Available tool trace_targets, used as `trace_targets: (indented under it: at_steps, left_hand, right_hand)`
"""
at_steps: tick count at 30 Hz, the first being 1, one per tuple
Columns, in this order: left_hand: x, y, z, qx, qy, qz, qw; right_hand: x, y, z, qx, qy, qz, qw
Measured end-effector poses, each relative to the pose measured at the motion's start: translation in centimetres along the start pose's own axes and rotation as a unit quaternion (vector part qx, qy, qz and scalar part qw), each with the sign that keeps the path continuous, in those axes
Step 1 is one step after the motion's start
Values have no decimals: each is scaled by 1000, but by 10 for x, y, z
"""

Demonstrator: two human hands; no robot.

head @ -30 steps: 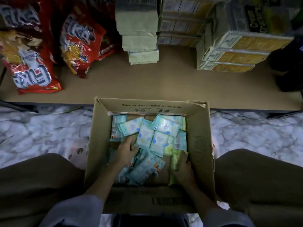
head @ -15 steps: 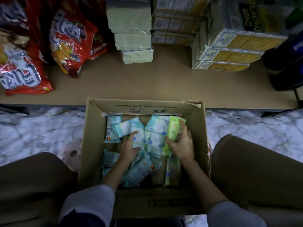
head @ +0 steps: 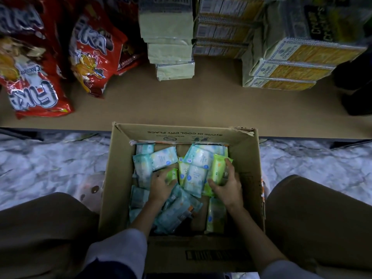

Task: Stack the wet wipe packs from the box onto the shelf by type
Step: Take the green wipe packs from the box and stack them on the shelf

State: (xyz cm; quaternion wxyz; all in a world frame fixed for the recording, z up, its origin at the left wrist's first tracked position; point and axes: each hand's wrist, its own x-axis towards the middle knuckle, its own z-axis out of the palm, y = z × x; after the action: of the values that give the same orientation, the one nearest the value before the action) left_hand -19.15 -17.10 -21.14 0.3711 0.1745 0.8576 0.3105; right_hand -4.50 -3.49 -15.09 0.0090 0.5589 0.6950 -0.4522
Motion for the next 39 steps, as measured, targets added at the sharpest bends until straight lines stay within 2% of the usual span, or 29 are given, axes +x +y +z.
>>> trace_targets:
  at_steps: [5, 10, 14, 19, 24, 28, 34, 39]
  left_hand:
    - [17, -11, 12, -44, 29, -55, 997]
    - [20, -11, 3, -66, 16, -43, 997]
    - [15, 0, -10, -66, -7, -2, 998]
    - [1, 33, -46, -105, 38, 68, 991]
    - [-33, 88, -88, -137, 62, 149, 977]
    - [-68, 136, -126, -175, 74, 208, 960]
    - [-126, 207, -188, -166, 124, 316, 926]
    - [-175, 260, -236, -223, 121, 371, 893]
  right_hand:
    - [3, 7, 6, -9, -6, 10, 1000]
    - [-1, 5, 8, -22, -23, 12, 999]
    - [-6, -2, 6, -34, -27, 4, 999]
    - [-20, -31, -11, -64, -10, -32, 997]
    - [-49, -78, -42, -60, 46, -92, 993]
    - [-78, -115, -75, -36, 95, -155, 983]
    - [-127, -162, -131, 1, 149, -235, 961]
    - [-160, -204, -168, 41, 203, -303, 930]
